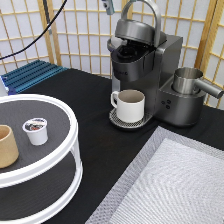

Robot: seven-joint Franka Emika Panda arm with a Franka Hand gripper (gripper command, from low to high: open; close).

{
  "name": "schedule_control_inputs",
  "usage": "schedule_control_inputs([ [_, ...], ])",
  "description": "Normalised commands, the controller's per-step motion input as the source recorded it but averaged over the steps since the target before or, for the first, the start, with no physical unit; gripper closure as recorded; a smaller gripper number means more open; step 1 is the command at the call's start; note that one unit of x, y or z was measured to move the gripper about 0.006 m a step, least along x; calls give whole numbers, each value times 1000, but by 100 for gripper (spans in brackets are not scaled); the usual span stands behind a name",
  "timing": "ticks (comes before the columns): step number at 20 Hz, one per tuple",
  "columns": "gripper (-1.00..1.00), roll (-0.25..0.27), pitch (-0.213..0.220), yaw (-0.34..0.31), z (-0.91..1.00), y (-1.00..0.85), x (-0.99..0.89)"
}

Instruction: Make coffee

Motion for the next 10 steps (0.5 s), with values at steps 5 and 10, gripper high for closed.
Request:
schedule_control_inputs([
  [5, -100, -117, 102, -28, 399, 755, 373],
  [10, -100, -133, 99, -44, 385, 658, 386],
])
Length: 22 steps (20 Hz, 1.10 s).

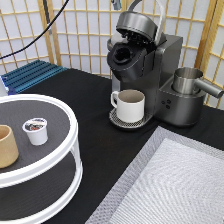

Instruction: Make coffee

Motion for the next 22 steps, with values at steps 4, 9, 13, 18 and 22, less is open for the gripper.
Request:
schedule_control_inputs([
  [4, -100, -88, 84, -88, 589, 188, 250],
  [9, -100, 36, 89, -92, 455, -563, 198],
  [13, -100, 77, 32, -45, 103, -849, 60],
  [18, -100, 57, 3, -63, -56, -863, 0],
  [22, -100, 115, 30, -40, -44, -864, -3],
])
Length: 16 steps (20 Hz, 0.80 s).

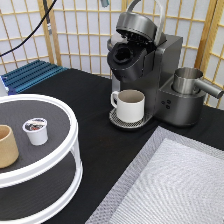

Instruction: Make coffee

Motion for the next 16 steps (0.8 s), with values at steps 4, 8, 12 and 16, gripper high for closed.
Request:
schedule_control_inputs([
  [4, -100, 167, 0, 0, -106, -974, -88],
  [8, -100, 18, 1, 0, -224, -1000, -286],
  [12, -100, -18, 5, -5, -313, -937, -330],
  [16, -100, -43, 46, -68, -279, -679, -340],
])
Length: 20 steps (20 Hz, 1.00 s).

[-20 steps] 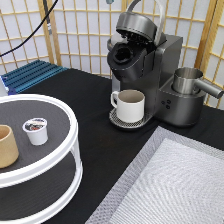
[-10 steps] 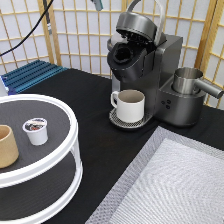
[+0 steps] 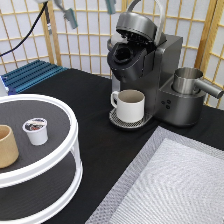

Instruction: Make coffee

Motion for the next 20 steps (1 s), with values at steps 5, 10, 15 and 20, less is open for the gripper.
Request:
schedule_control_inputs([
  [5, -100, -89, 54, -234, -273, -166, -305],
  [10, -100, -74, 7, -353, -527, 0, -98],
  [15, -100, -70, 0, -375, -611, 0, 0],
  [20, -100, -159, 29, -260, -125, -178, -17],
])
